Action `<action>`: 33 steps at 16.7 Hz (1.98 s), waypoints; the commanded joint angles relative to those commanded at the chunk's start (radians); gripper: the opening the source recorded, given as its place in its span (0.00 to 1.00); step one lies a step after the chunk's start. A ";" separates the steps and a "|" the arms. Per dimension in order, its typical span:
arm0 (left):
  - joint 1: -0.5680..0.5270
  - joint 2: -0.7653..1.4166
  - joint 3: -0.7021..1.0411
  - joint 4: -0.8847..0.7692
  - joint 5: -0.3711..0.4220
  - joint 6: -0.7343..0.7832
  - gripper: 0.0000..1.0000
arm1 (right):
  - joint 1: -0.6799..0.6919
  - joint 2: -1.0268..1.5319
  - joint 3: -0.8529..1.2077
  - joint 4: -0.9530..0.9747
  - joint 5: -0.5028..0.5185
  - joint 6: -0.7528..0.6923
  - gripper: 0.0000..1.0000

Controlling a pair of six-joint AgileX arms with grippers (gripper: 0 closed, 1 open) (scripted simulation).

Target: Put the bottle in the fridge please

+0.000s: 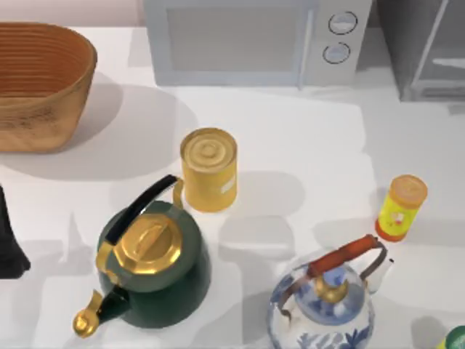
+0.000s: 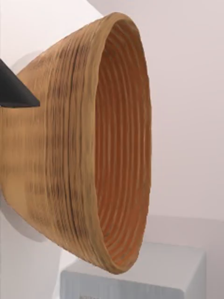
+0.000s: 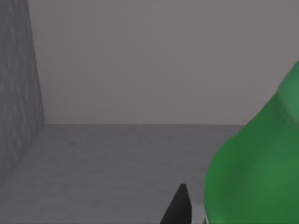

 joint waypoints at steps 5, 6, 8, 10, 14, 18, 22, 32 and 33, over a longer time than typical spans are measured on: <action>0.000 0.000 0.000 0.000 0.000 0.000 1.00 | 0.005 0.003 -0.003 0.000 0.000 0.001 0.01; 0.000 0.000 0.000 0.000 0.000 0.000 1.00 | 0.005 0.005 -0.001 -0.002 0.000 0.002 0.01; 0.000 0.000 0.000 0.000 0.000 0.000 1.00 | 0.010 0.031 0.032 -0.021 0.003 0.002 0.01; 0.000 0.000 0.000 0.000 0.000 0.000 1.00 | 0.018 0.073 0.096 -0.052 0.007 0.001 0.01; 0.000 0.000 0.000 0.000 0.000 0.000 1.00 | 0.034 0.162 0.282 -0.122 0.022 0.004 0.01; 0.000 0.000 0.000 0.000 0.000 0.000 1.00 | 0.046 0.236 0.450 -0.204 0.045 0.005 0.01; 0.000 0.000 0.000 0.000 0.000 0.000 1.00 | 0.054 0.270 0.504 -0.243 0.053 -0.001 0.01; 0.000 0.000 0.000 0.000 0.000 0.000 1.00 | 0.054 0.270 0.504 -0.243 0.053 -0.001 0.53; 0.000 0.000 0.000 0.000 0.000 0.000 1.00 | 0.054 0.270 0.504 -0.243 0.053 -0.001 0.61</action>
